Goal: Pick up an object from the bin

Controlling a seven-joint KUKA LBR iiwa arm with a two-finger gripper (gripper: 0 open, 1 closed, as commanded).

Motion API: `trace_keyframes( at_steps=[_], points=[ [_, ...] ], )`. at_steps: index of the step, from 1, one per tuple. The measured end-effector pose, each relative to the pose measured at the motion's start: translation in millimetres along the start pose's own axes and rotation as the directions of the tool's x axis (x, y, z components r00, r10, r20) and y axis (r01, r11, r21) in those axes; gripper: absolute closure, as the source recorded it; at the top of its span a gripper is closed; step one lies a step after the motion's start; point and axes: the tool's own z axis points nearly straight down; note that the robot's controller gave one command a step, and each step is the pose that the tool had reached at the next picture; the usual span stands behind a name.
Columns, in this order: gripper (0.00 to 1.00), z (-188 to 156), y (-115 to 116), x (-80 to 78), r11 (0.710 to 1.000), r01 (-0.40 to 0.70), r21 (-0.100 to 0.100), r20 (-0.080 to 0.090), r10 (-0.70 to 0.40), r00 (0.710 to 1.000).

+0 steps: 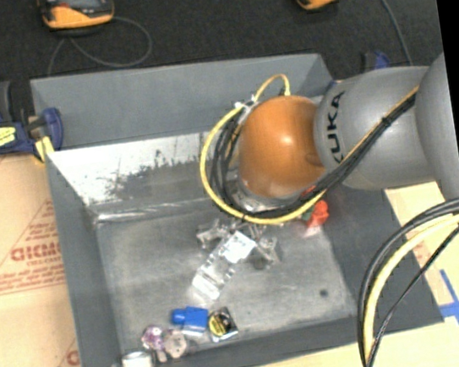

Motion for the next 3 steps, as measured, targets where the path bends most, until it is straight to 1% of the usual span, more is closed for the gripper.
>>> trace_keyframes(
  at_steps=[1, 2, 3],
  points=[
    [0.0, -0.7, 15.2, 6.7, 0.982, 0.191, -0.005, -0.003, -0.191, 0.982],
    [1.0, -0.5, 15.3, 6.7, 0.982, 0.188, -0.006, -0.003, -0.188, 0.982],
    [1.0, -73.9, 12.5, 5.8, 0.983, 0.183, -0.005, -0.004, -0.183, 0.983]
  ],
)
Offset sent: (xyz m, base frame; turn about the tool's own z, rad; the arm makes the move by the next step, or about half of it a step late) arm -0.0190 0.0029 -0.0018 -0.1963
